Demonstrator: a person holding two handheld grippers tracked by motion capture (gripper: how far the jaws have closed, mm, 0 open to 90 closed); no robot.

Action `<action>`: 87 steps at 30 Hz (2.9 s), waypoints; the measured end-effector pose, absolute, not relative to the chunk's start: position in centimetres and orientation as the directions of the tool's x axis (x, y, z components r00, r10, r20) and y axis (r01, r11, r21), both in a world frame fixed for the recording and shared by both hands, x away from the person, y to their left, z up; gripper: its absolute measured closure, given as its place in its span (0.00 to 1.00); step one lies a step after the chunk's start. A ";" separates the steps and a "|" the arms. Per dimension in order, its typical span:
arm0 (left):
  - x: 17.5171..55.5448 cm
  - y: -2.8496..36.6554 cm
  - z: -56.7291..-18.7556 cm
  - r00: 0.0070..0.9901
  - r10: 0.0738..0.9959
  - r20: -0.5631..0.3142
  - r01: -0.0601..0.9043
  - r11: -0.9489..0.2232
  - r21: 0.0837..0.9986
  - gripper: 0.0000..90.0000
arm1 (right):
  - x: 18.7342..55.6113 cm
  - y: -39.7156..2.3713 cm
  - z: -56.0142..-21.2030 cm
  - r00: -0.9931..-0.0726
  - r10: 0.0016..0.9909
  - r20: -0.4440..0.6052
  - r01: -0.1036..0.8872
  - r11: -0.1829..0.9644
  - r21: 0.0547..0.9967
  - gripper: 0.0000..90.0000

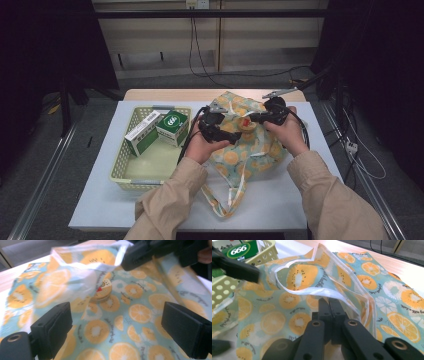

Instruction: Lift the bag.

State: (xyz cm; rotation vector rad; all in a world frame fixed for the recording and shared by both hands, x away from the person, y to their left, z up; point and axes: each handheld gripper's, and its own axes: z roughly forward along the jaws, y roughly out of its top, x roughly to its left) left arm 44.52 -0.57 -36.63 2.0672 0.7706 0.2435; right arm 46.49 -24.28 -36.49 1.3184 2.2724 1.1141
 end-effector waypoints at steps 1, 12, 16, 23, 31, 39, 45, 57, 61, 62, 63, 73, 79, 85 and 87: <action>44.4 -0.2 -36.4 0.787 0.606 -0.118 0.432 -0.404 0.806 0.10 | 46.5 -24.2 -36.5 -0.542 0.831 0.126 0.609 0.285 0.740 1.00; 43.9 4.7 -34.1 0.747 0.655 -0.113 0.444 -0.366 0.817 0.10 | 46.3 -23.5 -37.5 -0.546 0.828 0.129 0.614 0.291 0.734 1.00; 44.0 6.7 -33.9 0.728 0.676 -0.114 0.462 -0.360 0.811 0.11 | 46.2 -23.4 -37.6 -0.548 0.827 0.125 0.613 0.296 0.732 1.00; 44.4 9.5 -34.0 0.694 0.714 -0.089 0.476 -0.362 0.802 0.10 | 46.1 -23.7 -37.4 -0.547 0.828 0.124 0.610 0.292 0.737 1.00; 45.8 12.3 -35.1 0.630 0.773 -0.082 0.518 -0.339 0.786 0.10 | 46.0 -24.1 -37.3 -0.544 0.829 0.129 0.610 0.285 0.739 1.00; 47.5 13.7 -36.9 0.598 0.799 -0.056 0.543 -0.353 0.762 0.10 | 46.0 -24.2 -37.3 -0.540 0.830 0.136 0.614 0.278 0.739 1.00; 48.3 14.0 -38.2 0.588 0.808 -0.042 0.562 -0.370 0.740 0.09 | 46.0 -24.1 -37.3 -0.549 0.824 0.139 0.609 0.280 0.742 1.00; 49.3 13.6 -39.5 0.585 0.811 0.021 0.547 -0.413 0.729 0.08 | 46.2 -24.4 -37.8 -0.547 0.823 0.150 0.615 0.274 0.740 1.00; 49.4 13.4 -39.7 0.578 0.815 0.030 0.539 -0.409 0.736 0.08 | 46.2 -24.5 -37.8 -0.547 0.824 0.150 0.615 0.273 0.740 1.00; 49.5 13.4 -39.7 0.576 0.817 0.034 0.537 -0.409 0.738 0.08 | 46.2 -24.5 -37.8 -0.547 0.823 0.150 0.615 0.273 0.740 1.00; 49.5 13.4 -39.7 0.572 0.820 0.039 0.535 -0.408 0.739 0.08 | 46.2 -24.5 -37.8 -0.548 0.823 0.149 0.615 0.275 0.739 1.00; 49.4 13.1 -39.8 0.583 0.809 0.075 0.530 -0.449 0.719 0.08 | 46.2 -24.4 -37.7 -0.547 0.824 0.148 0.612 0.273 0.742 1.00; 49.1 13.1 -39.6 0.585 0.807 0.074 0.529 -0.450 0.720 0.13 | 46.1 -24.4 -37.7 -0.549 0.822 0.147 0.611 0.275 0.743 1.00; 49.1 13.3 -40.2 0.574 0.818 0.032 0.584 -0.437 0.684 0.10 | 46.1 -24.4 -37.6 -0.549 0.824 0.142 0.609 0.277 0.743 1.00; 49.4 13.6 -40.6 0.562 0.827 0.008 0.605 -0.418 0.677 0.10 | 46.0 -24.4 -37.6 -0.547 0.825 0.145 0.611 0.275 0.742 1.00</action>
